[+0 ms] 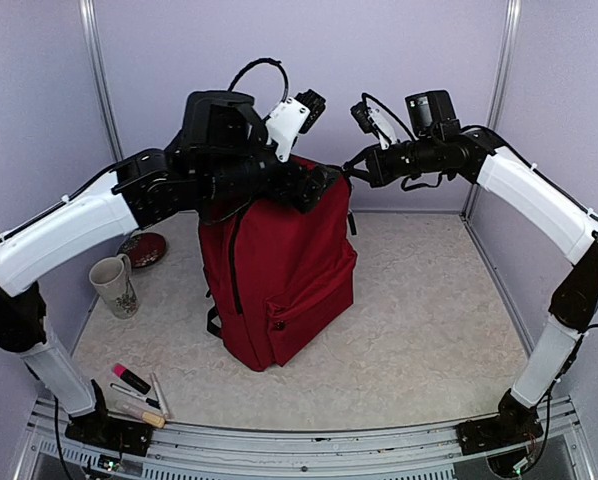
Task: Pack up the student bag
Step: Hold the largest pocket of the student bag, then zip the student bag into the largest pocket of the bag.
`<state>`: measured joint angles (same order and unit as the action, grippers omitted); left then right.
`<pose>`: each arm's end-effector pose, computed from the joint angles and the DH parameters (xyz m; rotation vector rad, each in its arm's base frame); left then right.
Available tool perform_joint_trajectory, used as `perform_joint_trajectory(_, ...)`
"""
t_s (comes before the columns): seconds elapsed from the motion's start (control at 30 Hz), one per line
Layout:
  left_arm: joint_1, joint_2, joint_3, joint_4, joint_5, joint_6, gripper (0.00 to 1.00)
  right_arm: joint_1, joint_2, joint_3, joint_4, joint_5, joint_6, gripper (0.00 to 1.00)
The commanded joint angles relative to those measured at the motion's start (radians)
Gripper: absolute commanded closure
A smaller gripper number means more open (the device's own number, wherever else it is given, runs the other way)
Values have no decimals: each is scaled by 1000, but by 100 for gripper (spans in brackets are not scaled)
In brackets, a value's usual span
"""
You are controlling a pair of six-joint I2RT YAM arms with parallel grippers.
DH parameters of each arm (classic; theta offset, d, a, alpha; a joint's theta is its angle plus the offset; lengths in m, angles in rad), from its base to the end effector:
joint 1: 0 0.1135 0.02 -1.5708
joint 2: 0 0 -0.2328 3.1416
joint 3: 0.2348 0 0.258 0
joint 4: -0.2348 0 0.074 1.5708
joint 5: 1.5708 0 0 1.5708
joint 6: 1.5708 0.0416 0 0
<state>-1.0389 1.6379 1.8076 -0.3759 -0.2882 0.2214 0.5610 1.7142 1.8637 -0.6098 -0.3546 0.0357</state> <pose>0.2051 -0.3252 0.4240 0.8736 1.5515 -0.3356 0.3257 0.2217 0.3904 -0.7583 1.9359 0.7307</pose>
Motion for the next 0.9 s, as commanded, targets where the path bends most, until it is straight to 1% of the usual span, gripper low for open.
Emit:
perform_joint_trajectory(0.0,60,109,93,-135,-76,25,6,9,-52,-23,20,-22,6,100)
perform_joint_trajectory(0.1,80,134,78,-128,-1,39,11,10,-67,-41,32,-24,7,100)
perform_joint_trajectory(0.13,81,139,78,-133,14,40,14,10,-70,-44,33,-22,6,100)
perform_joint_trajectory(0.17,82,144,75,-136,28,39,19,10,-72,-45,33,-21,5,100)
perform_joint_trajectory(0.2,82,147,71,-136,33,38,27,10,-73,-45,32,-17,5,100)
perform_joint_trajectory(0.23,83,146,65,-133,33,38,39,10,-74,-46,33,-15,4,100)
perform_joint_trajectory(0.27,83,142,60,-124,23,36,58,10,-74,-48,32,-14,3,100)
perform_joint_trajectory(0.3,83,129,52,-108,18,30,84,10,-74,-49,32,-13,1,100)
perform_joint_trajectory(0.33,80,105,30,-81,24,19,100,10,-76,-54,31,-9,1,100)
perform_joint_trajectory(0.47,67,-70,-166,152,76,2,100,4,-82,-92,21,39,-2,100)
perform_joint_trajectory(0.5,68,-106,-205,184,83,1,100,-6,-86,-110,23,35,-1,100)
perform_joint_trajectory(0.67,81,-217,-292,225,111,39,100,-84,-145,-299,143,-107,60,100)
perform_joint_trajectory(0.77,91,-258,-312,230,177,44,100,-101,-143,-378,179,-112,68,100)
perform_joint_trajectory(0.87,104,-291,-326,247,187,35,100,-108,-126,-444,196,-102,73,100)
